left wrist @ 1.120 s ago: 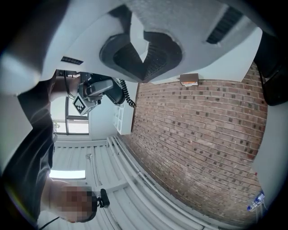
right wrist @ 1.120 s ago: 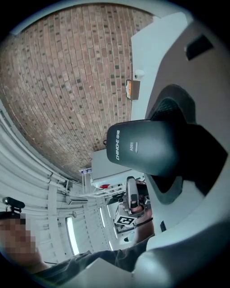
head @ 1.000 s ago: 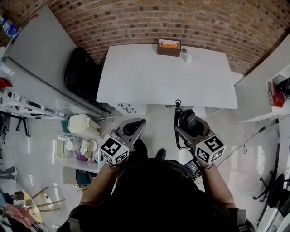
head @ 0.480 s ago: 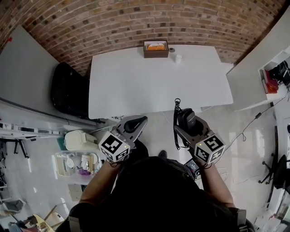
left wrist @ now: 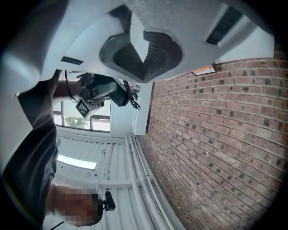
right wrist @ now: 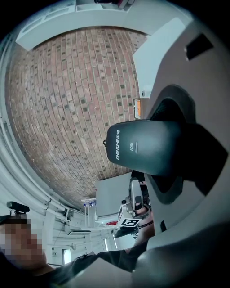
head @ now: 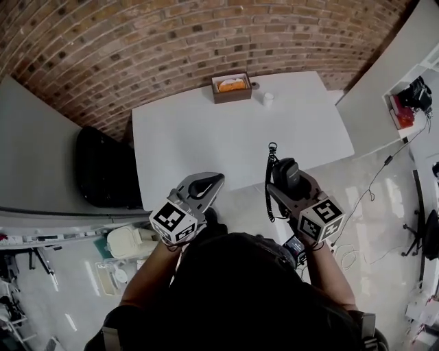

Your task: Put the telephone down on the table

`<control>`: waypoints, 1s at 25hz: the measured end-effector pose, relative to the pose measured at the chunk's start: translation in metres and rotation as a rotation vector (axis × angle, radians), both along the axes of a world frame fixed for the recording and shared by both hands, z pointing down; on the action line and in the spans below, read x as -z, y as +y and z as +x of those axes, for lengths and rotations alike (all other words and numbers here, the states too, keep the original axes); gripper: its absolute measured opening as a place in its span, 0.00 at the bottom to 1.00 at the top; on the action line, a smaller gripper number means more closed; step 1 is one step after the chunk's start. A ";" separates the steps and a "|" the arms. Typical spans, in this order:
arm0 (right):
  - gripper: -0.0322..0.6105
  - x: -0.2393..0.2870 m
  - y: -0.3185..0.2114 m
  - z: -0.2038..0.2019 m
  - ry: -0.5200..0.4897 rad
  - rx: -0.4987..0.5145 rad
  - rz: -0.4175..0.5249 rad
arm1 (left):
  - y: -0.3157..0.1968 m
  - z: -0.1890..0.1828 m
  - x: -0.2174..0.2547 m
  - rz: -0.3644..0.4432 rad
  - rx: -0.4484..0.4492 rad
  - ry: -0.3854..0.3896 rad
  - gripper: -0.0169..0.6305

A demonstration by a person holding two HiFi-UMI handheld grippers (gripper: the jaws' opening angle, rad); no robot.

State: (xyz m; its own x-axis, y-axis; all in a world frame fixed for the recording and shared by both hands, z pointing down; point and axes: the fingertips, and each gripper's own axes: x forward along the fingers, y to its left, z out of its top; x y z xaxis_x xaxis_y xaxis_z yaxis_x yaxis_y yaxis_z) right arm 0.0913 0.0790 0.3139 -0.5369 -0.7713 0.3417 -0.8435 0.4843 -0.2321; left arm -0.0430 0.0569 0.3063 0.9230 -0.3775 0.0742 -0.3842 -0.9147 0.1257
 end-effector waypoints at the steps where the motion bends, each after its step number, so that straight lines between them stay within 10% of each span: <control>1: 0.49 0.001 -0.007 -0.005 0.002 -0.012 0.003 | -0.007 -0.007 0.000 -0.002 -0.012 0.001 0.04; 25: 0.49 -0.027 -0.133 -0.042 0.026 -0.116 -0.052 | -0.128 -0.073 -0.019 -0.032 -0.058 -0.012 0.04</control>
